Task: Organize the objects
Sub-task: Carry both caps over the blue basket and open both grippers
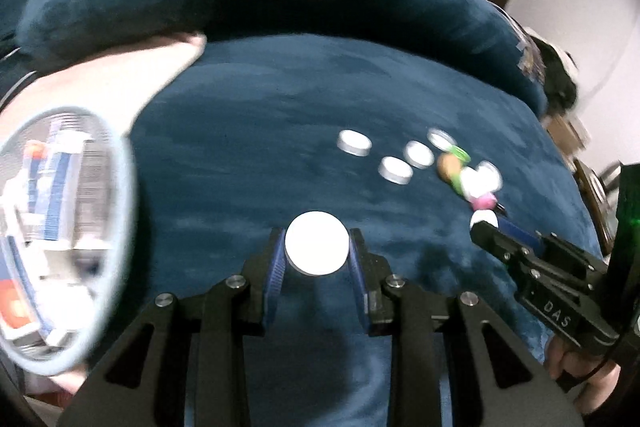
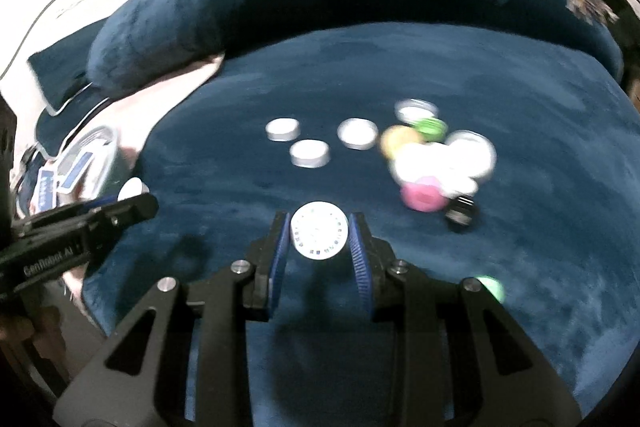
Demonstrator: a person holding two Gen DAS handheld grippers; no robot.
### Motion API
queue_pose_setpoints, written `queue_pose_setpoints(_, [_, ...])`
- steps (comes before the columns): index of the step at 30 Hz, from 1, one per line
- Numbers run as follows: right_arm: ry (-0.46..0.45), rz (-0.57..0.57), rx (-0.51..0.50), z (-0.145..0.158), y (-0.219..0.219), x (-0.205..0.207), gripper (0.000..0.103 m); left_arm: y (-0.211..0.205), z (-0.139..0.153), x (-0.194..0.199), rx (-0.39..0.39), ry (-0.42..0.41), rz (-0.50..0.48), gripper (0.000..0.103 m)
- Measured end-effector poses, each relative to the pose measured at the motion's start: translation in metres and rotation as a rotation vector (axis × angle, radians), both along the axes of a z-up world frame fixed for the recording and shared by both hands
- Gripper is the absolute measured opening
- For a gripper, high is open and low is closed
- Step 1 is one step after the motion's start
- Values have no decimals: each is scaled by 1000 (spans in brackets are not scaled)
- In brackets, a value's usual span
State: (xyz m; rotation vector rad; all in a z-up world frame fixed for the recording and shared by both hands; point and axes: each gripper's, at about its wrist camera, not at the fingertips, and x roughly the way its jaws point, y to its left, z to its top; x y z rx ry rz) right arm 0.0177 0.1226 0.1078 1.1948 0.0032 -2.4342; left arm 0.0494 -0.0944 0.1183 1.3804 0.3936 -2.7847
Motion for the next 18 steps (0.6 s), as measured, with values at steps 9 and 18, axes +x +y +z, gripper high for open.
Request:
queue_pose_setpoints(9, [4, 184, -43, 20, -84, 9, 31, -125, 41, 30, 57, 65, 240, 31])
queue_pose_setpoints(18, [-20, 372, -145, 54, -208, 13, 31, -237, 56, 45, 99, 86, 464, 31])
